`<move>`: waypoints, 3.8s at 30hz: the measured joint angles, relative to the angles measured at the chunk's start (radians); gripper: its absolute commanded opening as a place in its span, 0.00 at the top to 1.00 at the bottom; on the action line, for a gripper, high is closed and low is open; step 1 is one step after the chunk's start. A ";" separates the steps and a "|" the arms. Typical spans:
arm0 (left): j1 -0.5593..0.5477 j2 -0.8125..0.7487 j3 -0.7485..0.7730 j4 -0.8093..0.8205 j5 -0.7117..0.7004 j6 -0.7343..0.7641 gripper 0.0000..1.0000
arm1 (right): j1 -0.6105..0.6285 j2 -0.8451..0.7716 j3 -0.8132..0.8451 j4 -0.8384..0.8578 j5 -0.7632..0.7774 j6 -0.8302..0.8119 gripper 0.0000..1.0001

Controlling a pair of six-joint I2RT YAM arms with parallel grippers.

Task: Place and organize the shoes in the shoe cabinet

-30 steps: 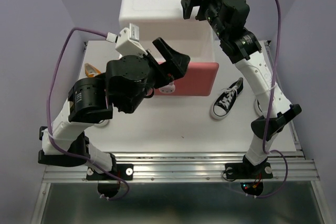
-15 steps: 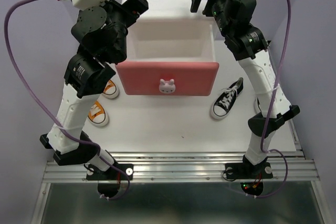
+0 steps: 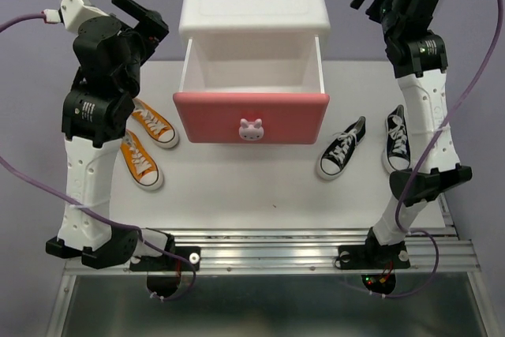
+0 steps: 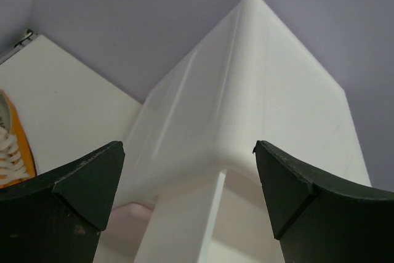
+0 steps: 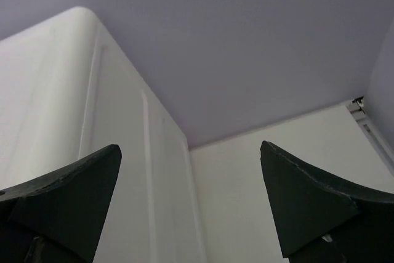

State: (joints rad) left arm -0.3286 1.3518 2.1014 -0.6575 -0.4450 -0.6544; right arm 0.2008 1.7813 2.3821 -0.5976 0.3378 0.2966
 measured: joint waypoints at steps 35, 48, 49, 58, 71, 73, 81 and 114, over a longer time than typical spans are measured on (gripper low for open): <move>0.206 -0.300 -0.639 -0.322 0.310 -0.156 0.01 | -0.049 -0.050 -0.991 -0.287 -0.154 0.311 0.00; 0.206 -0.320 -0.639 -0.398 0.310 -0.137 0.01 | -0.049 0.060 -0.990 -0.253 -0.055 0.349 0.78; 0.206 -0.320 -0.639 -0.401 0.310 -0.135 0.01 | -0.050 0.060 -0.990 -0.250 -0.053 0.351 0.90; 0.206 -0.314 -0.639 -0.408 0.310 -0.128 0.01 | -0.050 0.037 -0.899 -0.275 -0.017 0.276 0.99; 0.206 -0.305 -0.639 -0.355 0.327 -0.119 0.01 | -0.050 -0.299 -0.418 -0.159 0.063 0.206 0.99; 0.206 -0.299 -0.639 -0.354 0.330 -0.109 0.01 | -0.050 -0.319 -0.360 -0.108 0.057 0.184 0.99; 0.206 -0.247 -0.639 -0.339 0.336 -0.082 0.01 | -0.051 -0.155 -0.029 0.136 -0.122 0.174 0.99; 0.206 -0.283 -0.717 -0.303 0.344 -0.137 0.01 | 0.488 0.025 0.042 0.280 -0.763 0.214 0.99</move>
State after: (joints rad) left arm -0.1226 1.0687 1.3846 -0.9607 -0.1009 -0.7910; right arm 0.6884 1.8061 2.4241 -0.3180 -0.4252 0.5102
